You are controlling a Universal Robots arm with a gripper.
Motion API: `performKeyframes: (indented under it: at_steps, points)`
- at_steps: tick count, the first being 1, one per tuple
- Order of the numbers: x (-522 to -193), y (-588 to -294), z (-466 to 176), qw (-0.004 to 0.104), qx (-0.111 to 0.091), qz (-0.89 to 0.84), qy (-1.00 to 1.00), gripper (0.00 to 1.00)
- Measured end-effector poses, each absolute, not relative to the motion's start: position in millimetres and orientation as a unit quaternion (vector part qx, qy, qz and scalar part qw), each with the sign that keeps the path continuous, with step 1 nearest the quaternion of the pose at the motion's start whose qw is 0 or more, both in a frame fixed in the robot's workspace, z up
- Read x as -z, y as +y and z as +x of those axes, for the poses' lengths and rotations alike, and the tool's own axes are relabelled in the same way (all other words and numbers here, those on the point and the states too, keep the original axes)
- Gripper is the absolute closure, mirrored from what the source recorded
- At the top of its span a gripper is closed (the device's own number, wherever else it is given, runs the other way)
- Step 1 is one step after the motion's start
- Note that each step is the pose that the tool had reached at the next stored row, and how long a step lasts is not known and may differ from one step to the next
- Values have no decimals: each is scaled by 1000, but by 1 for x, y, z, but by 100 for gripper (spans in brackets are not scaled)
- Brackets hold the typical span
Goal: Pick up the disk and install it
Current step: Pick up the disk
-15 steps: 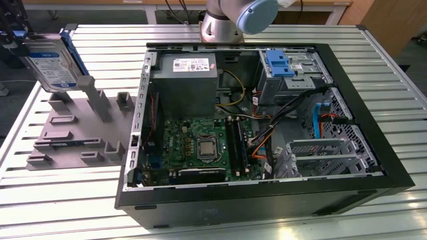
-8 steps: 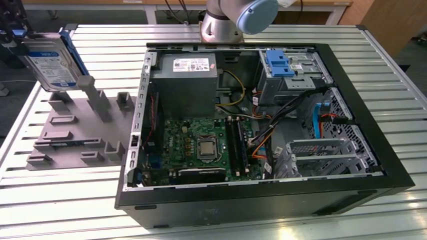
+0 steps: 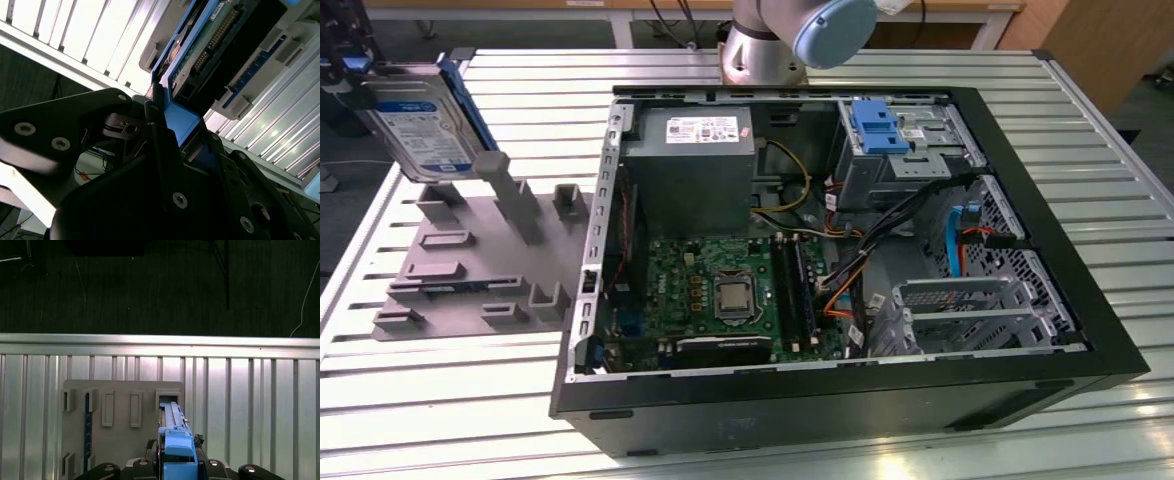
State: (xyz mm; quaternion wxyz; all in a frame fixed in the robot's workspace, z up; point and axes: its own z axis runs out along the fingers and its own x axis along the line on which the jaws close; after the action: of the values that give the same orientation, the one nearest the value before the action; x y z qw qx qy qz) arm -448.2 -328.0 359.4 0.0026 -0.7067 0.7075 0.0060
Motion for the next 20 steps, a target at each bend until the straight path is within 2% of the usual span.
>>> performKeyframes:
  at_steps: [20]
  points:
    - [-369, -328, -448, 3, -6, -707, 707, 64]
